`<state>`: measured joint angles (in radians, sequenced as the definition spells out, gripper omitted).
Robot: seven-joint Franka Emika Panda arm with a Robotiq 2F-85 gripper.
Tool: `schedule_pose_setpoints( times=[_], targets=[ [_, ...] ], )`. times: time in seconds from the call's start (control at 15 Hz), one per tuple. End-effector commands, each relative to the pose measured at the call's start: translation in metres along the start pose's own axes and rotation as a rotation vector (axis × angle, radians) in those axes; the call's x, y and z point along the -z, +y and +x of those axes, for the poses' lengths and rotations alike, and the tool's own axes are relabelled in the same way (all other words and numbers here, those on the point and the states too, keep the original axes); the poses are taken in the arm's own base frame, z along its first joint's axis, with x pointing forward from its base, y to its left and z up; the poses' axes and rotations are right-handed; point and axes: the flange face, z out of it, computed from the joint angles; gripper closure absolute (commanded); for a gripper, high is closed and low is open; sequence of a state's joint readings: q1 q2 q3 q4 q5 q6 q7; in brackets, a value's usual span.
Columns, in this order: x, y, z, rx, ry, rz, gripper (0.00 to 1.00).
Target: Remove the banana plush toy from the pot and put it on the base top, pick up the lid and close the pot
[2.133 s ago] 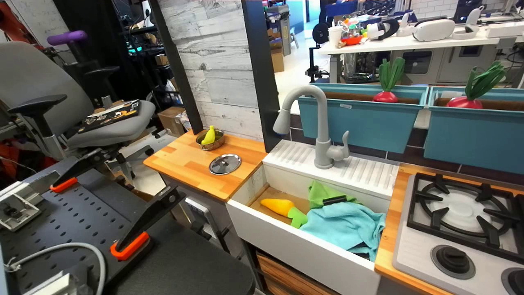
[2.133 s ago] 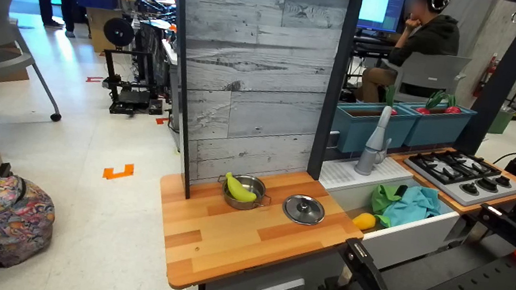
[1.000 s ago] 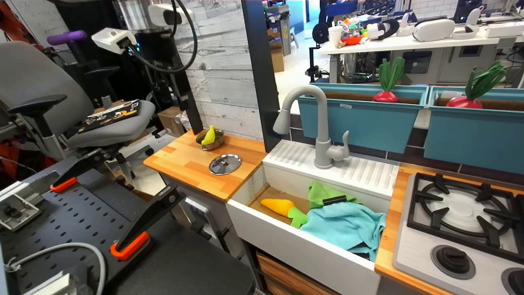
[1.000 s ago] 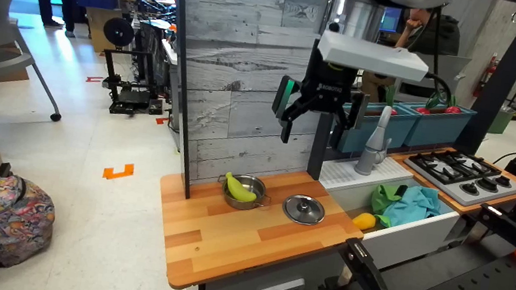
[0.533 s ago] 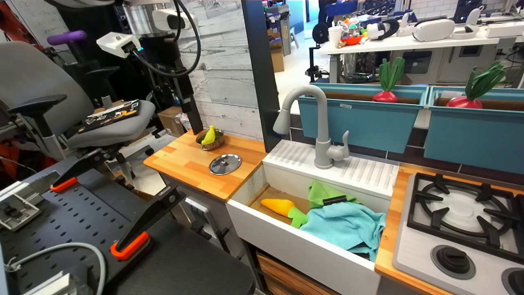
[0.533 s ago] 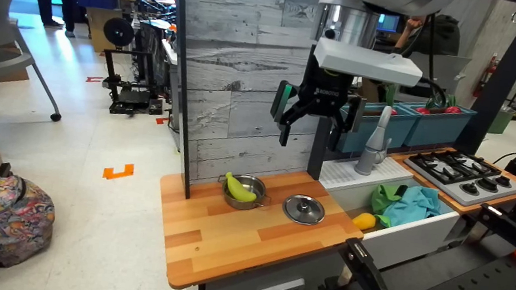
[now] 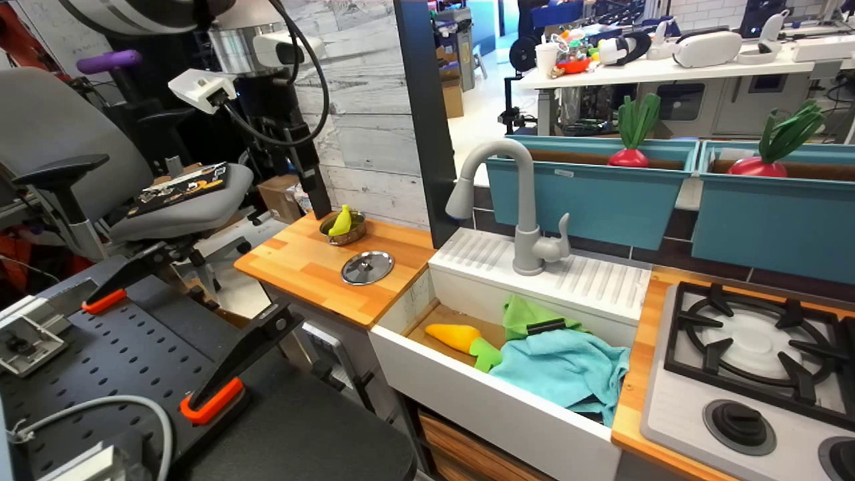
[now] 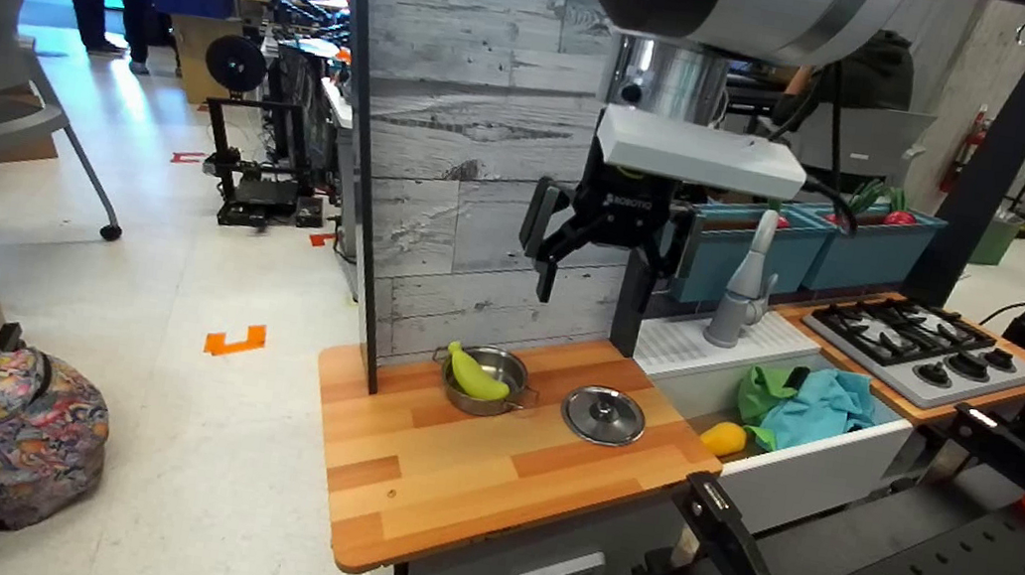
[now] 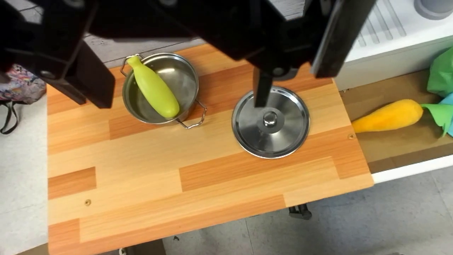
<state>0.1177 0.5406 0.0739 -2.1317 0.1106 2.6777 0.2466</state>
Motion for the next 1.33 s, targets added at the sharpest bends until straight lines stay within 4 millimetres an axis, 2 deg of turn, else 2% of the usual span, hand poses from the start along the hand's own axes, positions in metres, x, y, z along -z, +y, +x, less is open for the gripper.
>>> schedule_pose_setpoints(
  times=[0.0,0.67,0.87,1.13,1.2,1.27],
  targets=[
    [-0.029,-0.021,0.019,-0.023,0.070,0.016,0.00],
    [-0.104,-0.069,0.065,-0.009,0.133,-0.036,0.00],
    [-0.121,-0.082,0.076,-0.005,0.147,-0.025,0.00],
    [-0.134,-0.090,0.089,-0.006,0.160,-0.020,0.01],
    [-0.137,-0.090,0.092,-0.006,0.162,-0.019,0.25],
    [-0.140,-0.090,0.095,-0.007,0.164,-0.020,0.26]
  ],
)
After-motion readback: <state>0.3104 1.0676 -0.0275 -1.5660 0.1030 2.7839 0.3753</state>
